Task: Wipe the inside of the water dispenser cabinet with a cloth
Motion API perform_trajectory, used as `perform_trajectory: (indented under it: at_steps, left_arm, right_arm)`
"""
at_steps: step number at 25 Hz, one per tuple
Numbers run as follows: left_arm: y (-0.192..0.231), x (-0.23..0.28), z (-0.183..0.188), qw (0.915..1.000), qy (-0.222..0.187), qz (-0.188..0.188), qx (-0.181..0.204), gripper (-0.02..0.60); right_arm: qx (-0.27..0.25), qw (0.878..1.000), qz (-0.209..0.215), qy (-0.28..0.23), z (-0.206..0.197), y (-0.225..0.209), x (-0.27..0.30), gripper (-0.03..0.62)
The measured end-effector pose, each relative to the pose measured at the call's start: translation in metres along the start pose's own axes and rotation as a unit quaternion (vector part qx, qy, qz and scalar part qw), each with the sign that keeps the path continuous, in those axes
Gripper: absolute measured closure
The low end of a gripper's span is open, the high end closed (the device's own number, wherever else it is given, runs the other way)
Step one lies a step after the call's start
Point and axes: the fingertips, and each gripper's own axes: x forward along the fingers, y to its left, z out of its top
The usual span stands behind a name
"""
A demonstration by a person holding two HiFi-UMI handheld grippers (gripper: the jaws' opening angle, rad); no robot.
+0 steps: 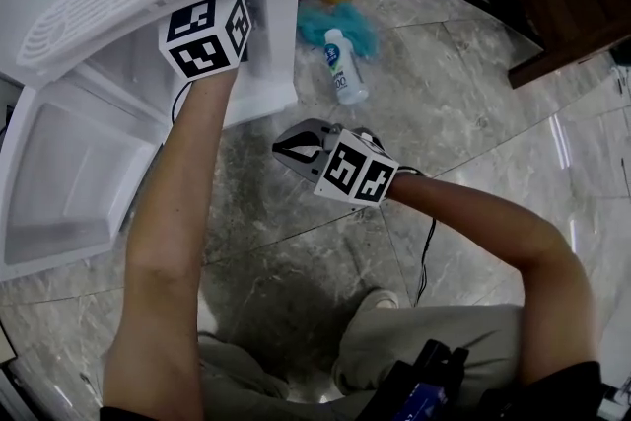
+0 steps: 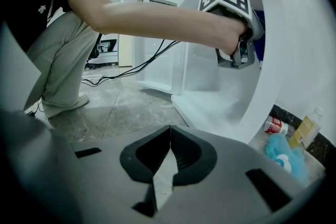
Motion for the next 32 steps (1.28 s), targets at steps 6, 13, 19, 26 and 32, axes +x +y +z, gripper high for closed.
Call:
perform_trajectory:
  at_steps: [6,13,19,26,32]
  left_arm:
    - [0.007,0.009,0.006,0.9997,-0.013,0.015,-0.014,0.495]
    - [-0.008,-0.007,0.001,0.9994,0.003,-0.027,0.021,0.495]
    - [0.001,0.001,-0.002,0.9998,0.011,-0.009,0.01,0.495]
    - [0.009,0.01,0.003,0.9994,-0.017,0.017,-0.024,0.499]
    - [-0.005,-0.006,-0.003,0.9989,0.03,-0.03,-0.021,0.499]
  right_arm:
    - [0.013,1.0,0.002,0.003,-0.011,0.004,-0.01,0.595]
    - [-0.001,1.0,0.004,0.005,-0.006,0.003,-0.001,0.595]
    - [-0.01,1.0,0.007,-0.006,0.007,0.006,0.003,0.595]
    - [0.002,1.0,-0.011,-0.006,0.001,-0.006,-0.002,0.595]
    - [0.012,1.0,-0.028,0.002,0.001,-0.02,0.004,0.595]
